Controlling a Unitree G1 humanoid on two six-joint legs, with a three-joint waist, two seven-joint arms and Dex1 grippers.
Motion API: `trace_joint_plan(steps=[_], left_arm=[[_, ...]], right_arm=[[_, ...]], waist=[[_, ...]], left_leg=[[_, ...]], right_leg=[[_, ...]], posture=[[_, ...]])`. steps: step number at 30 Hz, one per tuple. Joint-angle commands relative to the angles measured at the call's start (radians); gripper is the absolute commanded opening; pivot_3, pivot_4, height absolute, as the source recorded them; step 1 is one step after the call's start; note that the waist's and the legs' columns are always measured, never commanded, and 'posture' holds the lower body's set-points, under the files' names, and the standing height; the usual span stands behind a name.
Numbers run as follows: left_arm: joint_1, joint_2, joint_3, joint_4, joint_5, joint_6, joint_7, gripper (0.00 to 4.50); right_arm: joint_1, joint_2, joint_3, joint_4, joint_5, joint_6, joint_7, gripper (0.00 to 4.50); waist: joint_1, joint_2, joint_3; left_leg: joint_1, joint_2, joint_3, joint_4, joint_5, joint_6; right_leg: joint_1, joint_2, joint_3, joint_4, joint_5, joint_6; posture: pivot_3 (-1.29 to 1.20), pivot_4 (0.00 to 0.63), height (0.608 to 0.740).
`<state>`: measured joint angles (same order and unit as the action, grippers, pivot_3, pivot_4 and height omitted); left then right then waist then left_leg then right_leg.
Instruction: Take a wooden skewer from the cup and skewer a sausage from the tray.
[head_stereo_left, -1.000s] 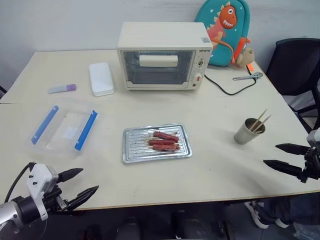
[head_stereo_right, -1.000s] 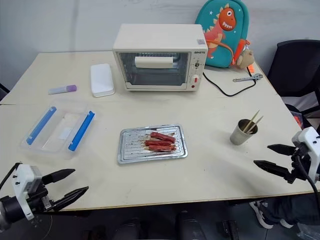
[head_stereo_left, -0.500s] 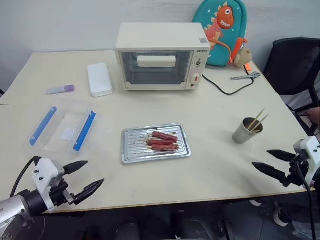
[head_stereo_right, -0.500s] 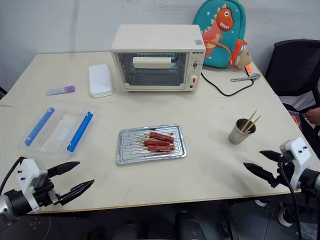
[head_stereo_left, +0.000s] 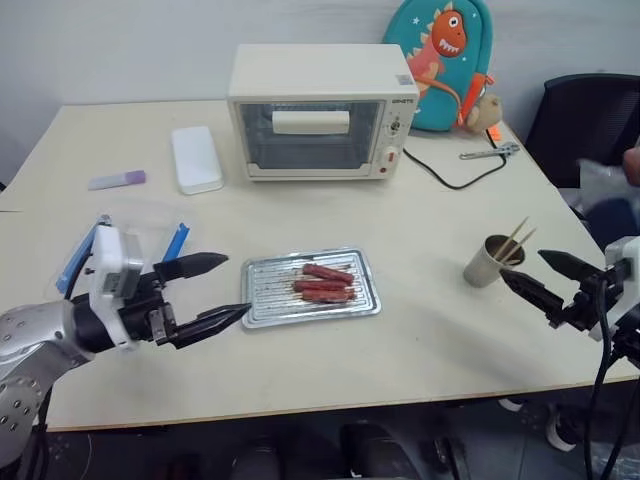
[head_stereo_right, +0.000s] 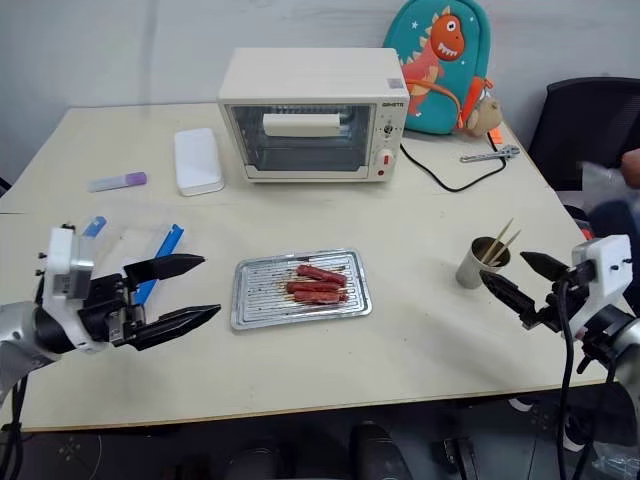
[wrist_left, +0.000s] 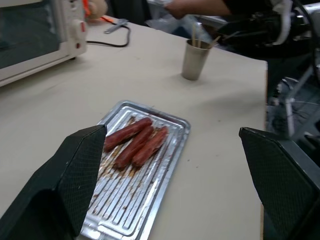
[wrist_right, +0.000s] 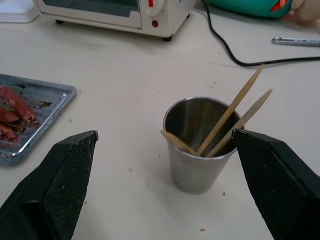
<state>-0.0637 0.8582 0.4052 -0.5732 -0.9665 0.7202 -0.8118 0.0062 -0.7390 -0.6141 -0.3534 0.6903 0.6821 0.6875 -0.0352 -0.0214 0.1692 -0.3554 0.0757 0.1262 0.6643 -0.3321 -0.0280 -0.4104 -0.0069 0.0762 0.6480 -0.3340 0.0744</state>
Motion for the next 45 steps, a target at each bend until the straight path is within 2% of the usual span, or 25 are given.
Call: trace_joint_plan(steps=[1, 5, 11, 14, 22, 35, 38, 43, 45], left_arm=[[-0.093, 0.0, -0.099, 0.008, 0.011, -0.001, -0.02, 4.46], [-0.177, -0.006, -0.193, 0.025, 0.039, -0.008, -0.045, 4.46], [-0.235, -0.017, -0.261, 0.07, 0.094, -0.036, -0.092, 4.46], [-0.24, -0.017, -0.281, 0.07, 0.118, -0.05, -0.113, 4.5], [-0.249, -0.028, -0.283, 0.055, 0.119, -0.043, -0.106, 4.5], [-0.294, -0.037, -0.29, 0.071, 0.123, -0.034, -0.104, 4.5], [-0.303, -0.043, -0.302, 0.081, 0.135, -0.04, -0.109, 4.5], [-0.314, -0.055, -0.311, 0.092, 0.151, -0.045, -0.12, 4.5], [-0.317, -0.06, -0.313, 0.094, 0.155, -0.047, -0.123, 4.5]], right_arm=[[-0.037, 0.019, 0.024, -0.013, -0.001, -0.026, -0.038, 4.5], [-0.064, 0.047, 0.078, -0.004, -0.028, -0.062, -0.062, 4.5], [-0.085, 0.091, 0.14, 0.029, -0.086, -0.128, -0.092, 4.5], [-0.103, 0.12, 0.148, 0.06, -0.106, -0.163, -0.113, 3.98], [-0.099, 0.142, 0.168, 0.059, -0.117, -0.185, -0.12, 1.88], [-0.071, 0.15, 0.163, 0.05, -0.121, -0.189, -0.131, 1.88], [-0.071, 0.162, 0.15, 0.042, -0.104, -0.194, -0.136, 1.37], [-0.076, 0.157, 0.15, 0.039, -0.102, -0.198, -0.14, 0.06], [-0.086, 0.152, 0.145, 0.041, -0.098, -0.195, -0.144, 0.02]], waist=[[0.0, 0.0, 0.0], [0.001, 0.0, 0.0], [0.001, 0.0, 0.0], [0.001, 0.0, 0.0], [0.001, 0.0, 0.0], [0.001, 0.0, 0.0], [0.001, 0.0, 0.0], [0.001, 0.0, 0.0], [0.001, 0.0, 0.0]], left_leg=[[0.0, 0.0, 0.0, 0.0, 0.0, 0.0], [0.0, 0.0, 0.001, 0.001, 0.0, 0.0], [0.001, 0.0, 0.003, 0.001, 0.0, 0.0], [0.001, 0.0, 0.005, 0.001, 0.0, 0.0], [0.001, 0.001, 0.007, 0.001, 0.0, 0.0], [0.001, 0.001, 0.008, 0.001, 0.0, 0.0], [0.002, 0.001, 0.008, 0.001, 0.0, 0.0], [0.002, 0.001, 0.009, 0.001, 0.0, -0.001], [0.002, 0.001, 0.009, 0.001, 0.0, -0.001]], right_leg=[[0.0, 0.0, 0.0, 0.0, 0.0, 0.0], [0.0, 0.001, 0.002, 0.001, 0.0, 0.0], [-0.002, 0.001, 0.004, 0.002, 0.0, 0.0], [-0.003, 0.001, 0.006, 0.003, 0.0, 0.0], [-0.004, 0.002, 0.009, 0.004, 0.0, 0.0], [-0.004, 0.002, 0.009, 0.004, 0.0, 0.0], [-0.004, 0.002, 0.01, 0.005, 0.0, 0.0], [-0.004, 0.002, 0.01, 0.005, 0.0, 0.0], [-0.004, 0.002, 0.01, 0.005, 0.0, 0.0]], posture=[[0.0, 0.15, 0.74], [0.0, 0.15, 0.74], [0.0, 0.15, 0.74], [0.0, 0.15, 0.74], [0.0, 0.15, 0.74], [0.0, 0.15, 0.74], [0.0, 0.15, 0.74], [0.0, 0.15, 0.74], [0.0, 0.15, 0.74]])
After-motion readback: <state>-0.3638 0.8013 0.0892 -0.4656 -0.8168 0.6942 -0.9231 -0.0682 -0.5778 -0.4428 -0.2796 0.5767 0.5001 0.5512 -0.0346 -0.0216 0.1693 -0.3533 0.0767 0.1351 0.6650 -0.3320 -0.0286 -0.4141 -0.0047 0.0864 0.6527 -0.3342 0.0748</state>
